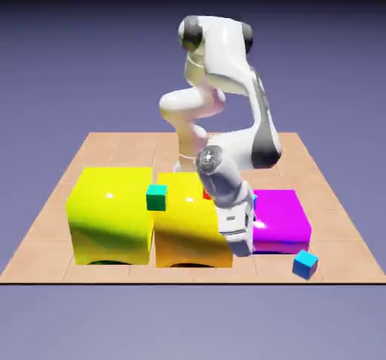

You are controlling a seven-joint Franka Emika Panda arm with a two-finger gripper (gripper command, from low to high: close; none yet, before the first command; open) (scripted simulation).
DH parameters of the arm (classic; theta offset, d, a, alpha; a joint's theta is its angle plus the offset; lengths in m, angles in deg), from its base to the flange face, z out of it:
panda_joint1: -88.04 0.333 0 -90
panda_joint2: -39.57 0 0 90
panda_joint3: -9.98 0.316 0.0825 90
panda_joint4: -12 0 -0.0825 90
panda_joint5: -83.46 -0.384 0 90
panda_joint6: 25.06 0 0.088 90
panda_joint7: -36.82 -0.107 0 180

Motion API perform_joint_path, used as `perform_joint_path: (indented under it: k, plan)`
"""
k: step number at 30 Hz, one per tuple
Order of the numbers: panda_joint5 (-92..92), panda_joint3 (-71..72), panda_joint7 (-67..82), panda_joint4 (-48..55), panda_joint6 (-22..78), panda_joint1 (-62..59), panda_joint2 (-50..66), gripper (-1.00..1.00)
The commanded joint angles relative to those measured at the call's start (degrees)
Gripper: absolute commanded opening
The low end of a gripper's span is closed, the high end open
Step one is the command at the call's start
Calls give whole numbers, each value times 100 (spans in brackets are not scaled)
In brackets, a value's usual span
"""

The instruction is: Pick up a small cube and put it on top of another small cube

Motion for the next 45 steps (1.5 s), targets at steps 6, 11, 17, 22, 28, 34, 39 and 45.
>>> perform_joint_path:
  k: [6, 11, 17, 22, 28, 34, 39, 45]
  plan:
    - [-691, -390, 1495, 784, 915, 379, 876, 0]
    - [-1266, -715, 2741, 1438, 1677, 695, 1607, 0]
    - [-1956, -1105, 4236, 2222, 2592, 1074, 2483, 0]
    - [-2586, -1077, 5188, 2318, 2567, 1530, 3158, 0]
    - [-2241, -1483, 4987, 2613, 3077, 1407, 2813, -100]
    - [-1793, -2729, 4940, 2572, 3230, 2377, 2032, -100]
    - [-1419, -3768, 4901, 2538, 3356, 3185, 1380, -100]
    - [-970, -5013, 4855, 2497, 3509, 4155, 599, -100]
